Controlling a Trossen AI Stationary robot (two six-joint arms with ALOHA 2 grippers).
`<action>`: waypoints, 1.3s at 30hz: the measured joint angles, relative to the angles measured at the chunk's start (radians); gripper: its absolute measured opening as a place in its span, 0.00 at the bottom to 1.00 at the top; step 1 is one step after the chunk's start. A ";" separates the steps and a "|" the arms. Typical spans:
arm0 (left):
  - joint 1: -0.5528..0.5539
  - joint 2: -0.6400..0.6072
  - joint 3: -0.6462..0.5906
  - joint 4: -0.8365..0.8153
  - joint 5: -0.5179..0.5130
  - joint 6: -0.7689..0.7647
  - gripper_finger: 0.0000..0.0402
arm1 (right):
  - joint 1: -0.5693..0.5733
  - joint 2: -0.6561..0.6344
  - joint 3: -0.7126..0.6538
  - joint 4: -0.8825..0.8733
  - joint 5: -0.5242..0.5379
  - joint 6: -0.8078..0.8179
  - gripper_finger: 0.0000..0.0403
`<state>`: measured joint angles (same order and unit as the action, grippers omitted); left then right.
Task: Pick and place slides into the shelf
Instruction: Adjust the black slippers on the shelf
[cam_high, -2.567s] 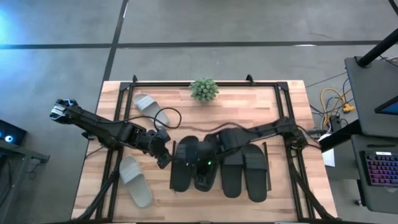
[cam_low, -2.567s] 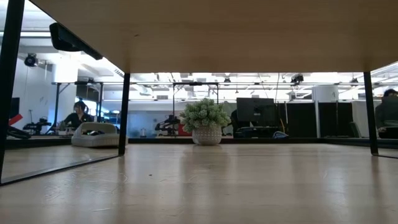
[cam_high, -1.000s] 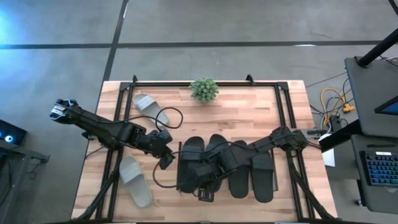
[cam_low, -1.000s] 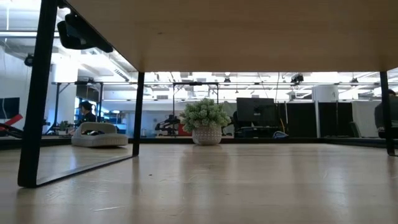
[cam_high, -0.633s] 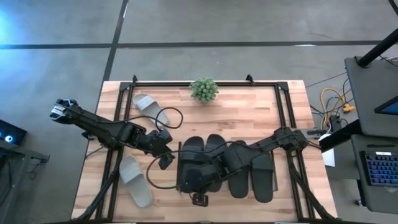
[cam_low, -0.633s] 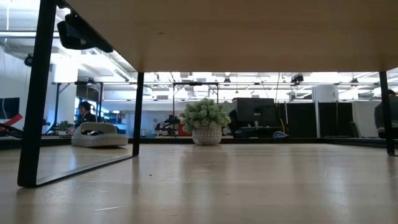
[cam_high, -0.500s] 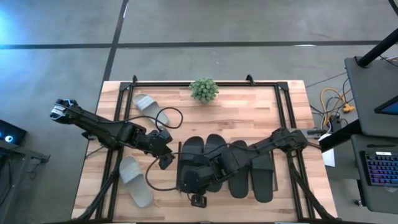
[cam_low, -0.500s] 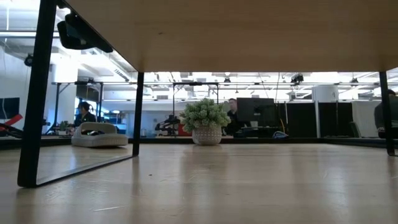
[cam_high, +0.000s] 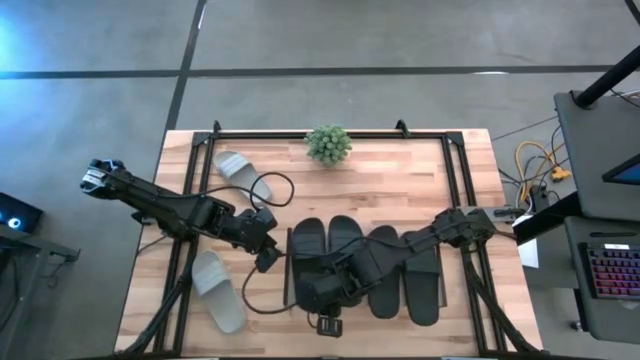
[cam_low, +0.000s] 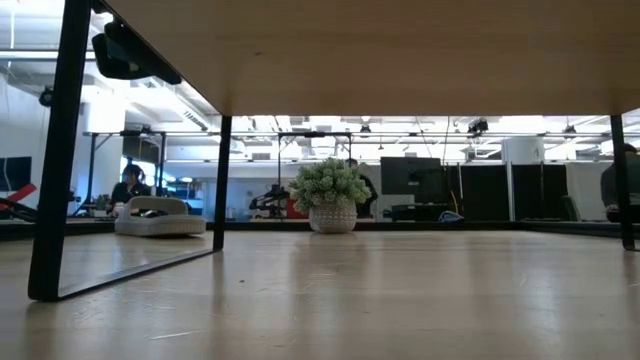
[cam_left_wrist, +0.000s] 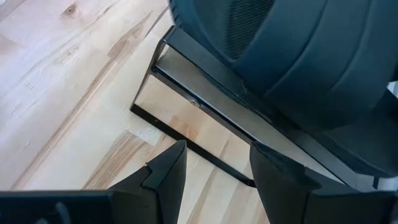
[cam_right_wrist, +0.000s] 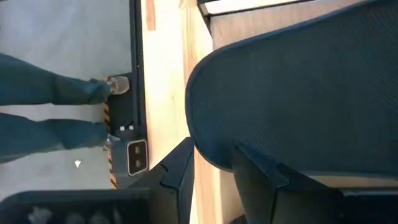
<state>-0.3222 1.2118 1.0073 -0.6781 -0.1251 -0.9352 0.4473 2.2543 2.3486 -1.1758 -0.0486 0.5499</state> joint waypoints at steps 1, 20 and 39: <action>0.000 0.000 0.000 0.000 -0.001 0.000 0.41 | 0.000 0.000 0.000 0.018 -0.002 0.002 0.24; 0.000 0.000 0.000 0.013 -0.003 0.003 0.41 | 0.018 -0.124 -0.011 -0.342 0.208 0.158 0.24; 0.000 0.000 0.000 0.013 -0.001 0.009 0.41 | 0.062 -0.097 -0.079 -0.181 0.092 0.138 0.23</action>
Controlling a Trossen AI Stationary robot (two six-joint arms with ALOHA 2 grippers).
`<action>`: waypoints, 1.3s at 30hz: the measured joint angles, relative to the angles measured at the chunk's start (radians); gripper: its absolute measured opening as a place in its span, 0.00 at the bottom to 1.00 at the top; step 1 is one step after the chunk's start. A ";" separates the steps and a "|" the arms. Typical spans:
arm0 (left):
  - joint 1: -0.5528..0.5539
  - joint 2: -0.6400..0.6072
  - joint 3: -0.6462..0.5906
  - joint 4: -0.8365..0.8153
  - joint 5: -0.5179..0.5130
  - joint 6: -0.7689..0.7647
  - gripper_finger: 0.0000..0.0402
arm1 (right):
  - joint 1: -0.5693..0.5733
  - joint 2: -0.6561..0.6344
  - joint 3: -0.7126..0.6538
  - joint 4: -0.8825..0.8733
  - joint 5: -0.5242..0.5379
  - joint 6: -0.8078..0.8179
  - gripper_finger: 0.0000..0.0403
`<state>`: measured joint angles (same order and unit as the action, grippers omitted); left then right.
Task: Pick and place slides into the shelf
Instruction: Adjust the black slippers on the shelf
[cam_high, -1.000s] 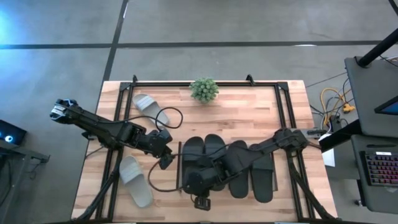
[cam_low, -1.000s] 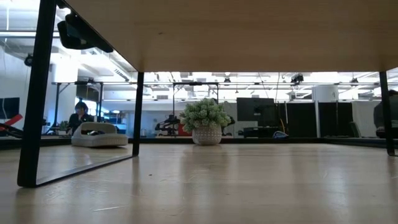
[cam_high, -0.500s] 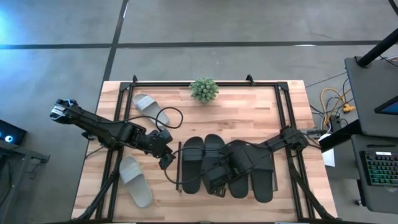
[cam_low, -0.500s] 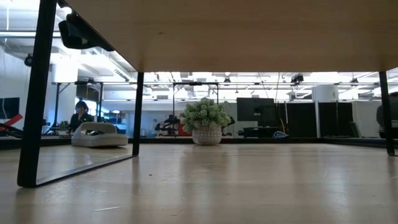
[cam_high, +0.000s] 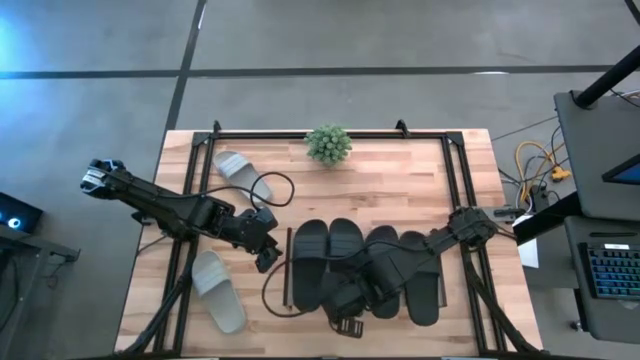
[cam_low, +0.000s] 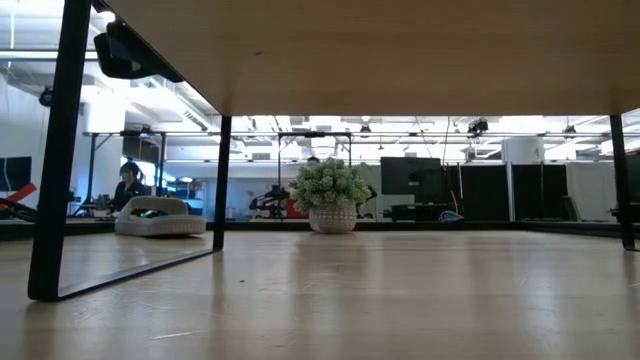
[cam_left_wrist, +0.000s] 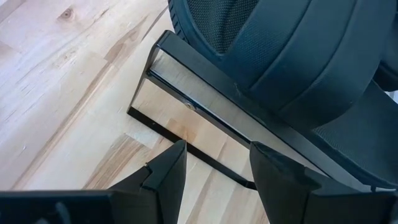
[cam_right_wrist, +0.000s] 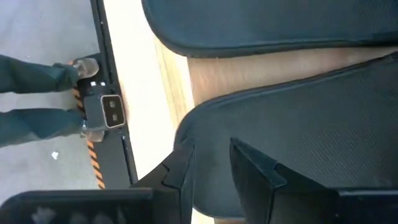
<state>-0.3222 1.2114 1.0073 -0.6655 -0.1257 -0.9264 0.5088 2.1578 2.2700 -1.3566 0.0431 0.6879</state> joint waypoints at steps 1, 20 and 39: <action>0.000 0.000 0.000 0.000 0.000 0.000 0.41 | 0.000 0.000 0.000 0.000 0.002 0.004 0.23; 0.000 0.000 -0.001 0.004 0.001 0.010 0.41 | -0.161 -0.114 0.035 -0.214 0.401 0.217 0.21; 0.000 0.000 -0.001 0.003 0.002 0.017 0.41 | -0.246 -0.114 -0.137 -0.207 0.192 0.206 0.21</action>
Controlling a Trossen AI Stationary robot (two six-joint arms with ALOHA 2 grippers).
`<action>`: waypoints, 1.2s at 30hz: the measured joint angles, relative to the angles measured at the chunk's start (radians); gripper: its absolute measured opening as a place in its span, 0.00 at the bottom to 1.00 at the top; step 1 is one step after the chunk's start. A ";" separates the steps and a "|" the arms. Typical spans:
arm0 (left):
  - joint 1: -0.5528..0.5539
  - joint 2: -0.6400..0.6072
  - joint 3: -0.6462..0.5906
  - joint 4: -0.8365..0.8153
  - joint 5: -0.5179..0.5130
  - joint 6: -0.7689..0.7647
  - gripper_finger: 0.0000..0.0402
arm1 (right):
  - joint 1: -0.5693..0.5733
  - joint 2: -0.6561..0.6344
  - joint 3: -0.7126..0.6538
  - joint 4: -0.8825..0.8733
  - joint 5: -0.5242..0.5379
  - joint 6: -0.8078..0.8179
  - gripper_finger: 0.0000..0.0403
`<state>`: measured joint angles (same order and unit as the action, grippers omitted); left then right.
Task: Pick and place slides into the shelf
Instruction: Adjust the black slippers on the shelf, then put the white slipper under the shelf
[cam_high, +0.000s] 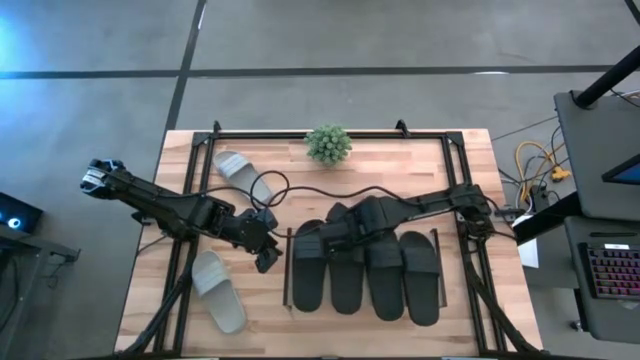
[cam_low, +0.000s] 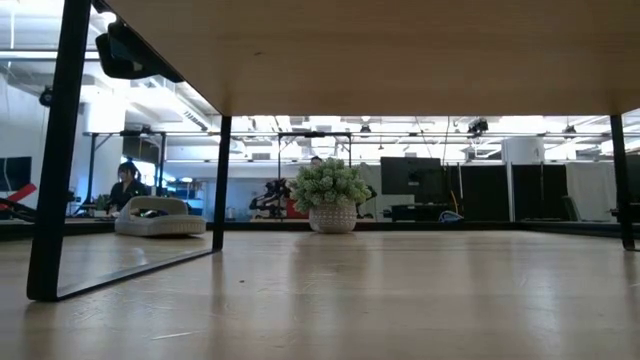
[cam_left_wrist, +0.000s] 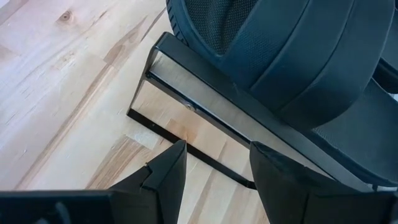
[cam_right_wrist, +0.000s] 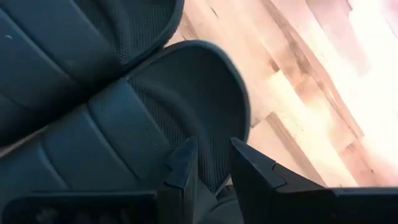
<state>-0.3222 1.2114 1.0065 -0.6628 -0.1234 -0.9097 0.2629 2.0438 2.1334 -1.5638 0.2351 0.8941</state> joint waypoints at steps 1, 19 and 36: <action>0.000 0.000 0.000 0.000 0.000 0.000 0.41 | 0.005 0.000 0.007 -0.003 0.024 0.009 0.21; 0.021 -0.197 -0.003 -0.215 0.092 0.092 0.41 | 0.080 -0.083 0.203 0.099 0.289 -0.136 0.21; -0.191 -0.105 0.065 -0.420 -0.085 0.054 0.28 | 0.162 -0.074 0.201 0.102 0.236 -0.058 0.21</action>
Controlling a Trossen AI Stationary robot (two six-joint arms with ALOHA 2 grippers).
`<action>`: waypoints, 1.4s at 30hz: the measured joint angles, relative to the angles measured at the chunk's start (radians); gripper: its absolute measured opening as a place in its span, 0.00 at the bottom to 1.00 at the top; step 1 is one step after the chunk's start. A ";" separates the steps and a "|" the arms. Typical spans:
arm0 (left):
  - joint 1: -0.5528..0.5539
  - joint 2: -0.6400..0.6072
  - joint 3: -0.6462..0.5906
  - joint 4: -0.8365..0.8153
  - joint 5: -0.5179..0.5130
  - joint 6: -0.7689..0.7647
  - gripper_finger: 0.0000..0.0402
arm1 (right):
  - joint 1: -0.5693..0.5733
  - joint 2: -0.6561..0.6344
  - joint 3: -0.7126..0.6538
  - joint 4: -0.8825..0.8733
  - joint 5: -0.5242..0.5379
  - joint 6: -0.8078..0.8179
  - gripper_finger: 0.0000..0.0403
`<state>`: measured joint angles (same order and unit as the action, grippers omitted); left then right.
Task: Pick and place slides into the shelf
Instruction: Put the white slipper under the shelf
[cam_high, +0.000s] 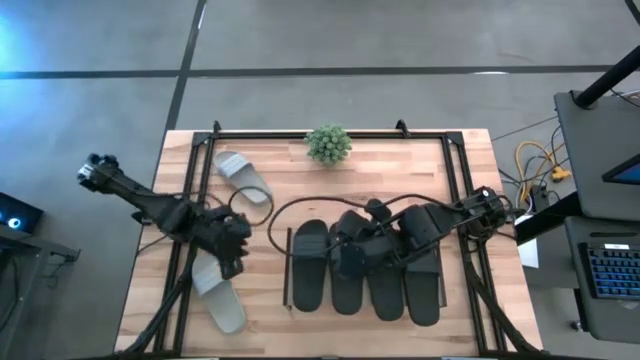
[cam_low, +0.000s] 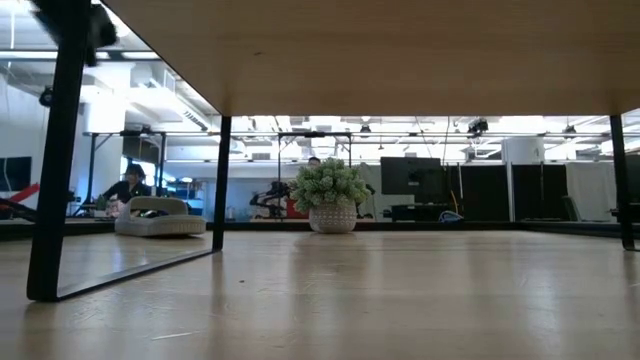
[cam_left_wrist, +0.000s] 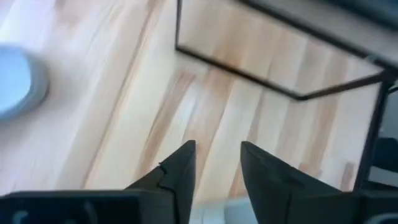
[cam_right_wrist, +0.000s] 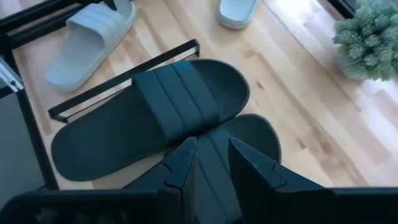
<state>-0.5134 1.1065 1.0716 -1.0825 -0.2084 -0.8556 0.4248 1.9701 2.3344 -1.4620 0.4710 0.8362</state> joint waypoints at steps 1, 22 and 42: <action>-0.034 0.011 0.011 -0.025 -0.016 -0.044 0.26 | 0.005 0.000 0.000 0.000 0.000 0.007 0.21; -0.423 0.449 0.058 -0.315 0.222 -0.579 0.50 | -0.021 0.000 -0.001 -0.008 -0.008 -0.086 0.21; -0.420 0.665 0.100 -0.314 0.261 -0.579 0.53 | -0.097 0.000 -0.001 -0.077 -0.064 -0.086 0.21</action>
<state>-0.9337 1.7717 1.1712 -1.3967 0.0523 -1.4345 0.3277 1.9705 2.3337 -1.5388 0.4072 0.7506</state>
